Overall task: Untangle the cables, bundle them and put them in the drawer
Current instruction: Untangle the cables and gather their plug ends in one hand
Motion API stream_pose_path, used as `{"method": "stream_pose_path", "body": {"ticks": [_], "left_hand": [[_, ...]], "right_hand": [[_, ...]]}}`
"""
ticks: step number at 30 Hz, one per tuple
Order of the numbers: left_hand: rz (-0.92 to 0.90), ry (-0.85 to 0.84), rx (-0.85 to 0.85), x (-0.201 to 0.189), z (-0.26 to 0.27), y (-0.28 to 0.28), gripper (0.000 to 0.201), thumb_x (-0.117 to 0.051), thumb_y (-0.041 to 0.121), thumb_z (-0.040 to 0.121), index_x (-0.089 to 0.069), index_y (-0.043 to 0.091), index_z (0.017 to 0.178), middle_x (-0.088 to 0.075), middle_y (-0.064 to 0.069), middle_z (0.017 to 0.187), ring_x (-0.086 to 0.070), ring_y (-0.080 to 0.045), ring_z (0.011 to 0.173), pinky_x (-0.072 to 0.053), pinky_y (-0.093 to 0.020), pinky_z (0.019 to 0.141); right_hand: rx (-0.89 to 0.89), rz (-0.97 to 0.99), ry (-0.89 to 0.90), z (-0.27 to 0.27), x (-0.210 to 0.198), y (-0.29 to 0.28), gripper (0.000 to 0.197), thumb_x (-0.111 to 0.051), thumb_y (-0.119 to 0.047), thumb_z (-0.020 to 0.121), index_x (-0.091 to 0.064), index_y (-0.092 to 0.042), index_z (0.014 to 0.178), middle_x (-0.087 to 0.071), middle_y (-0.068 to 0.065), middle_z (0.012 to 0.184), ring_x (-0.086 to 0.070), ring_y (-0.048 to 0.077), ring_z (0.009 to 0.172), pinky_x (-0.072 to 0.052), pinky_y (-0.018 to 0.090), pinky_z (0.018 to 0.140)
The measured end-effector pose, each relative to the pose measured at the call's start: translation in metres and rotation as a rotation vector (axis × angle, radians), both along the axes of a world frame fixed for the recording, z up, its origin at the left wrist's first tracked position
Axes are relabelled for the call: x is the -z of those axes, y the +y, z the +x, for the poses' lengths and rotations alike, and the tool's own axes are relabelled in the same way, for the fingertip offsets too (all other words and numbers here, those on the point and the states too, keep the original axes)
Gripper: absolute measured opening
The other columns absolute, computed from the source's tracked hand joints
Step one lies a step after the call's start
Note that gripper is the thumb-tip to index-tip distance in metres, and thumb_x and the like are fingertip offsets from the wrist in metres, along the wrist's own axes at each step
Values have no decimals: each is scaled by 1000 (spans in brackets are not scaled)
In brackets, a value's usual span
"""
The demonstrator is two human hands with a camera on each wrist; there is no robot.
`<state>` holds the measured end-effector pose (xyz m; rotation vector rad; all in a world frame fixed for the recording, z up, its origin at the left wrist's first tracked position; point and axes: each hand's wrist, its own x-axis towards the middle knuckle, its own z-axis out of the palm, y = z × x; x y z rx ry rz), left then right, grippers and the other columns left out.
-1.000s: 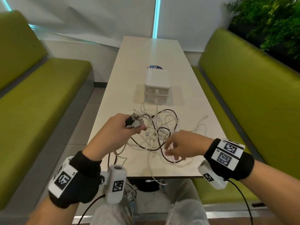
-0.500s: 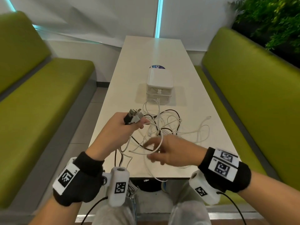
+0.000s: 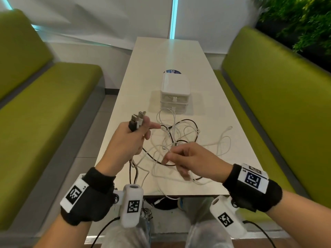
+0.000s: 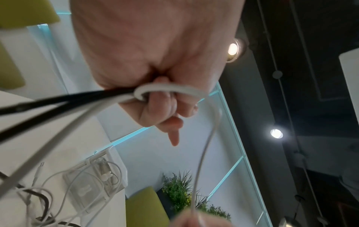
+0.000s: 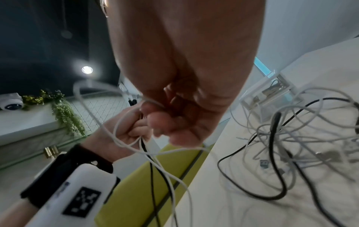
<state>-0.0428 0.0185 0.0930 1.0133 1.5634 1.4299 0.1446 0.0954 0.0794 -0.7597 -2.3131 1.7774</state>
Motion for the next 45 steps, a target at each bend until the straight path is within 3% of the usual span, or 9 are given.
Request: {"method": "stream_pose_path", "body": {"ticks": [4,7,15,19,25,30,35,41,45], "left_hand": [[75,-63,-25,-3,-6,-1,50,-41,51,97,-74,14,88,-36,-3,59,-24,-10,47,-20,-24,42],[72,-64,-26,-3,-4,-1,56,-39,56,94,-73,14,81,-30,0,55,-23,-13,49,-20,-29,45],[90,-172,-6,-5,-7,-6,56,-41,55,92,-68,12,68,-29,2,49,-18,-11,41,-11,-28,42],[108,-175,-27,-9,-12,-8,56,-42,56,91,-68,12,66,-29,3,48,-17,-12,43,-8,-31,45],[62,-187,7,-11,-3,-9,56,-43,55,89,-65,16,55,-30,3,45,-20,-9,39,-10,-27,43],[46,-127,84,-10,5,-8,59,-44,61,86,-63,16,53,-32,3,45,-22,-9,38,-18,-20,40],[73,-109,89,-14,8,-6,59,-44,61,85,-63,15,54,-32,2,46,-23,-10,39,-19,-20,40],[111,-100,56,-21,7,-10,59,-43,59,88,-62,17,51,-31,3,44,-22,-9,38,-19,-20,40],[212,-221,-22,-32,1,-15,55,-44,57,85,-58,17,49,-31,5,42,-20,-9,36,-14,-21,40]], "right_hand": [[-327,278,-271,7,3,0,29,-50,-38,99,-72,-19,102,-57,7,54,-47,11,46,-39,19,54],[-494,527,-482,10,11,-2,31,-51,-45,95,-72,-23,102,-72,0,79,-61,9,70,-50,28,71],[88,923,-439,9,14,18,29,-47,-34,97,-64,-14,83,-58,-1,84,-56,20,73,-43,32,64],[-134,670,-654,27,9,23,27,-56,-34,93,-67,-16,78,-66,-2,68,-56,10,54,-42,22,56],[-531,96,-879,39,-2,13,15,-66,-24,88,-74,-16,98,-71,9,76,-59,10,49,-47,16,50],[-397,545,-753,17,-6,23,49,-68,-54,80,-61,-34,123,-68,-9,103,-62,9,85,-46,24,75],[-194,540,-516,-7,-8,19,29,-65,-49,86,-68,-32,109,-67,-11,95,-59,2,78,-47,21,73],[-347,465,-510,-12,15,4,24,-57,-40,93,-69,-31,113,-70,-12,110,-60,2,95,-46,21,86],[-662,323,-837,11,41,-16,26,-53,-18,94,-70,-26,112,-68,-9,119,-61,11,108,-45,32,100]]}}
